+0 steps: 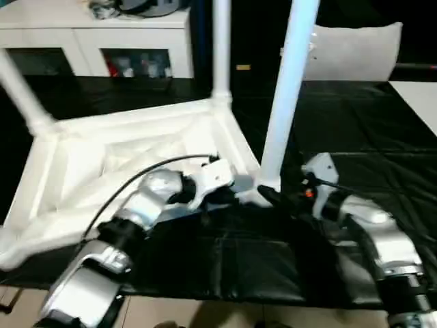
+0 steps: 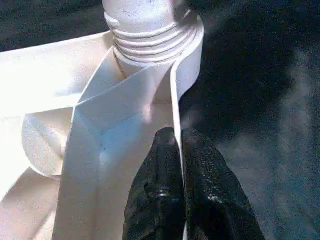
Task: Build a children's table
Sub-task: Rotate leg to tighten
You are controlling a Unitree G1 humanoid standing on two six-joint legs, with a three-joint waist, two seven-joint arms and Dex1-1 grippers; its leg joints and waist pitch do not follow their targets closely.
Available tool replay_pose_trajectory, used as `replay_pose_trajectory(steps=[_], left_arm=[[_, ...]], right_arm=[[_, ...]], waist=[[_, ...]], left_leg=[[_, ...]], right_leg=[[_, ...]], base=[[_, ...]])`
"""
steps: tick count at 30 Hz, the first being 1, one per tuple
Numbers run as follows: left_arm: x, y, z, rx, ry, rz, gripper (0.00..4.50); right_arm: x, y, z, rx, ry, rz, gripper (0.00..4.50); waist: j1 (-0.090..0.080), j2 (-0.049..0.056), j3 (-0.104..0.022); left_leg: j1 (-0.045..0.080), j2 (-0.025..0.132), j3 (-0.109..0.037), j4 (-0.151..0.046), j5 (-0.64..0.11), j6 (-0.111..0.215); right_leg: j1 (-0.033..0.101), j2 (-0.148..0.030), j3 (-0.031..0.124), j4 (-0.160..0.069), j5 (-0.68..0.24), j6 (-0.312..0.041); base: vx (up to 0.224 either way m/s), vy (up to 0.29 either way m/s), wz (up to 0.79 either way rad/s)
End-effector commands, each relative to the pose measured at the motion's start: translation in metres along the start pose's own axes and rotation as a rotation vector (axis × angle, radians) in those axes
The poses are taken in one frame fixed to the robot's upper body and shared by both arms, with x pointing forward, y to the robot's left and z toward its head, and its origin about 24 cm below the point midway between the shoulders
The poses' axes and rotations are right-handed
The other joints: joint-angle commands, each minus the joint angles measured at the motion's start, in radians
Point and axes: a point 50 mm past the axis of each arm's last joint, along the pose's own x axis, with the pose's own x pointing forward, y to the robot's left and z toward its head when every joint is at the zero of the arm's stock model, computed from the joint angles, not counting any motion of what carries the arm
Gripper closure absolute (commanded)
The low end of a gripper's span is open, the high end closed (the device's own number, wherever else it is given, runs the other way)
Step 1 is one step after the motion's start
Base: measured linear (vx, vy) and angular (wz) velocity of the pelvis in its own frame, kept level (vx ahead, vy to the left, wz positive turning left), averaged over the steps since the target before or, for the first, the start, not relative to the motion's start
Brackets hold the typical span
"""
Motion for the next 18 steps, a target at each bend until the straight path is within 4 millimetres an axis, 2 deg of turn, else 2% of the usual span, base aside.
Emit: replay_pose_trajectory(steps=[1,3,8,13,18], left_arm=[[0.001,-0.008,0.002,0.075,0.009,-0.105,4.5],[-0.001,-0.009,-0.001,0.1,0.018,-0.143,4.5],[-0.009,-0.011,-0.004,0.132,0.026,-0.236,4.5],[-0.015,-0.011,-0.004,0.176,0.029,-0.304,4.5],[-0.015,-0.012,-0.002,0.192,0.023,-0.329,4.5]], right_arm=[[-0.003,0.002,0.006,-0.047,-0.009,0.091,0.07],[-0.006,0.006,0.005,-0.058,0.005,0.164,0.07],[-0.014,0.014,0.002,-0.099,0.058,0.344,0.07],[-0.013,0.021,0.0,-0.106,0.076,0.445,0.46],[-0.01,0.023,-0.003,-0.087,0.088,0.466,0.89]], waist=[[0.003,-0.008,-0.074],[0.011,-0.008,-0.073],[0.027,-0.014,-0.073],[0.027,-0.016,-0.073],[0.029,-0.018,-0.073]], left_leg=[[0.011,0.018,0.004,-0.064,-0.199,0.081],[0.007,0.019,0.004,-0.065,-0.202,0.085],[0.007,0.022,0.004,-0.065,-0.202,0.086],[0.007,0.021,0.004,-0.065,-0.203,0.08],[0.006,0.021,0.004,-0.065,-0.195,0.077]], right_leg=[[0.061,-0.054,0.038,-0.066,-0.288,-0.204],[0.065,-0.055,0.037,-0.063,-0.277,-0.208],[0.065,-0.058,0.037,-0.062,-0.305,-0.199],[0.063,-0.058,0.037,-0.063,-0.328,-0.193],[0.063,-0.059,0.037,-0.062,-0.334,-0.191]], base=[[0.0,0.0,0.0],[0.0,0.0,0.0],[0.0,0.0,0.0],[0.0,0.0,0.0],[0.0,0.0,0.0]])
